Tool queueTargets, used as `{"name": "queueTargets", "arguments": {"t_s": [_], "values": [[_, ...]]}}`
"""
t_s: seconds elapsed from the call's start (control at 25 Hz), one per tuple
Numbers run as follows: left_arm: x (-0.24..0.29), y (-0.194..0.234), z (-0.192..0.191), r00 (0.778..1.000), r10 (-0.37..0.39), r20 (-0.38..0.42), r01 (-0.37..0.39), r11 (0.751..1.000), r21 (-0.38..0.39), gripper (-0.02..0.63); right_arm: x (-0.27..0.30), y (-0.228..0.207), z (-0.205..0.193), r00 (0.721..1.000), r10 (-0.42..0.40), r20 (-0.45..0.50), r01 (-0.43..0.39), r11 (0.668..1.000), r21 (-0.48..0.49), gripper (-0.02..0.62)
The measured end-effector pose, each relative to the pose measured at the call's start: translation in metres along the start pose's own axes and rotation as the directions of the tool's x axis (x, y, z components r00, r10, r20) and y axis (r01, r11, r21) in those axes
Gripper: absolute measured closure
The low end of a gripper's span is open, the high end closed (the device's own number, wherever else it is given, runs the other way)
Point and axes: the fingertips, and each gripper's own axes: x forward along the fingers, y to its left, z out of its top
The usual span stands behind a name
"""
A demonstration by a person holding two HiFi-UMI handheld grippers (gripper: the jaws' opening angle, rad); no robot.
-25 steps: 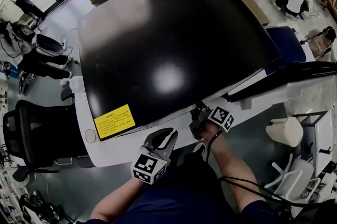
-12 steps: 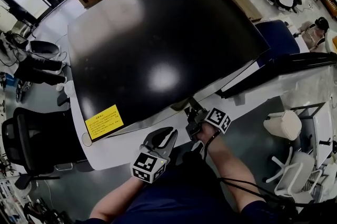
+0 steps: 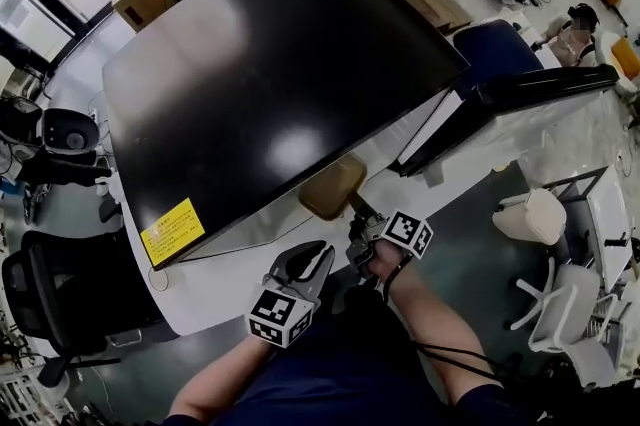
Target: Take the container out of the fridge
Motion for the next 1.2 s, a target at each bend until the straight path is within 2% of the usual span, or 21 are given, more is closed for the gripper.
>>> {"name": "queueTargets", "arguments": {"t_s": [0.56,1.2], "values": [[0.016,-0.036,0.000,0.994,-0.111,-0.021,0.112,0.993,0.047,0.554,-0.056,-0.007,0.015,0.994,-0.003,0.105,0.000,1.000,0.026,0.537],[0.034,-0.069,-0.003,0.977,-0.206,-0.058,0.211,0.974,0.085,0.554,-0.116,-0.036,0.031,0.975,-0.051,0.217,0.038,0.997,0.061,0.537]]}}
